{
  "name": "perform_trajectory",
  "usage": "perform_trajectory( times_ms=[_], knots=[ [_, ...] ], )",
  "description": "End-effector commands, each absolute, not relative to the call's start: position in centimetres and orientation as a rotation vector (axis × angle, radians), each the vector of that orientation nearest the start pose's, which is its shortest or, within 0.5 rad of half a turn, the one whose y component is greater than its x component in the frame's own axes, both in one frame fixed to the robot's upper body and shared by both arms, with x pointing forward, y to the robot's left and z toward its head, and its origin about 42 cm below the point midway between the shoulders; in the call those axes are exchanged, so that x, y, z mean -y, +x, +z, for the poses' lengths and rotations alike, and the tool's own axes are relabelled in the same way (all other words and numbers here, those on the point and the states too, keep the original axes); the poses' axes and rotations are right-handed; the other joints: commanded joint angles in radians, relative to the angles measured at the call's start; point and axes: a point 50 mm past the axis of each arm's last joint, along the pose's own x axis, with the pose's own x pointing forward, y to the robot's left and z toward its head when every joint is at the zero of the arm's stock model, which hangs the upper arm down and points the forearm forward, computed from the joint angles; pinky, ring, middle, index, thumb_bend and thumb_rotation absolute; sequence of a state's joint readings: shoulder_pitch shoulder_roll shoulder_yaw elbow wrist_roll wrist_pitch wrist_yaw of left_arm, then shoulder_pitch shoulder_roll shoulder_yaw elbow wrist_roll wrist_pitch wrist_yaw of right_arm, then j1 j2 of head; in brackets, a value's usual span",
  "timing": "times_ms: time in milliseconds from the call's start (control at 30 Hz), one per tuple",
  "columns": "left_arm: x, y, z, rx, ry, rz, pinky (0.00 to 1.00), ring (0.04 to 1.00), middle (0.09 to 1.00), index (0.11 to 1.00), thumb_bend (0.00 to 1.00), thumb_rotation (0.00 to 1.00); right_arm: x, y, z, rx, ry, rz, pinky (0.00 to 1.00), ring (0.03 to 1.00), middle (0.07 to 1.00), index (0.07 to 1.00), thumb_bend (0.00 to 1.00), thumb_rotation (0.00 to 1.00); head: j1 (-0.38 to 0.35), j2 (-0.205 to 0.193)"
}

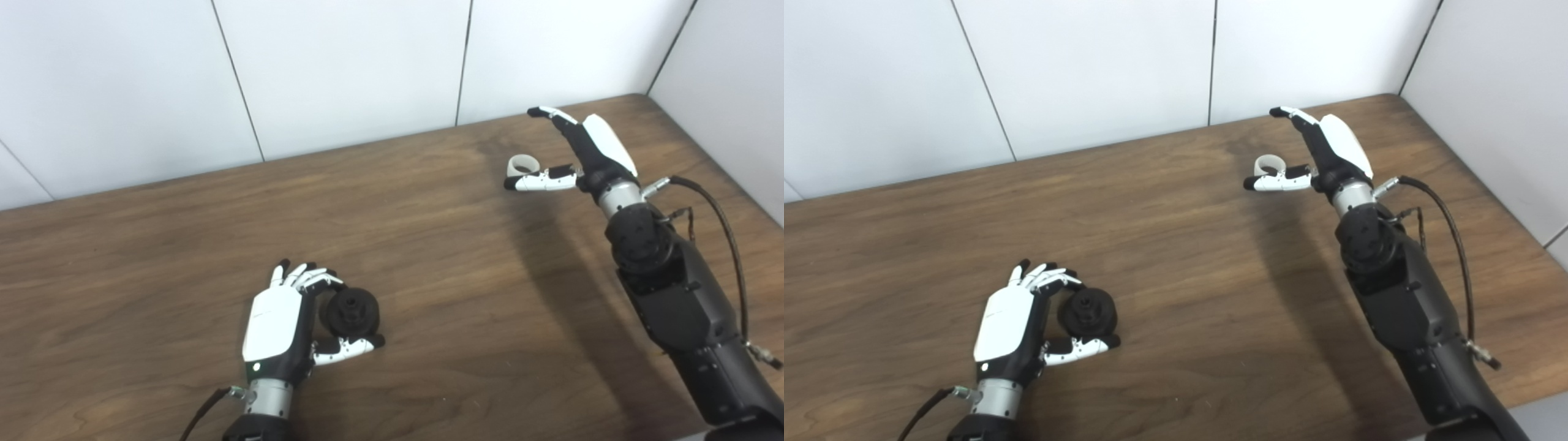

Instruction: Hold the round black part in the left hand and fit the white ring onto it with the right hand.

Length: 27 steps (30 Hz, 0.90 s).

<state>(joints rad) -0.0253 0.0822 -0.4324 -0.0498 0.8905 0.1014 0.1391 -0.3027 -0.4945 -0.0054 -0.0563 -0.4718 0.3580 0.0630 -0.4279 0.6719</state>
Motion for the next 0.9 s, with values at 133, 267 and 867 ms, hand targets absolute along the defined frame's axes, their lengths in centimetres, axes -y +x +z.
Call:
perform_trajectory(
  times_ms=[133,267,867],
  knots=[
    [-15.1,26.5,8.5,0.152,1.013,-0.217,1.0,0.871,0.76,0.483,0.53,0.06,35.7,39.6,25.8,0.049,-0.989,-0.213,0.9,0.958,0.935,0.83,0.8,0.27,-0.014,0.0],
    [-15.2,26.5,8.6,0.149,1.027,-0.223,1.0,0.872,0.764,0.483,0.53,0.06,35.8,40.5,26.3,0.01,-1.038,-0.205,0.92,0.966,0.944,0.822,0.82,0.26,-0.016,0.003],
    [-14.9,26.3,8.6,0.149,1.021,-0.214,1.0,0.861,0.755,0.483,0.53,0.06,36.9,43.6,26.8,-0.128,-1.173,-0.171,1.0,0.994,0.955,0.774,0.87,0.28,-0.009,0.007]
  ],
)
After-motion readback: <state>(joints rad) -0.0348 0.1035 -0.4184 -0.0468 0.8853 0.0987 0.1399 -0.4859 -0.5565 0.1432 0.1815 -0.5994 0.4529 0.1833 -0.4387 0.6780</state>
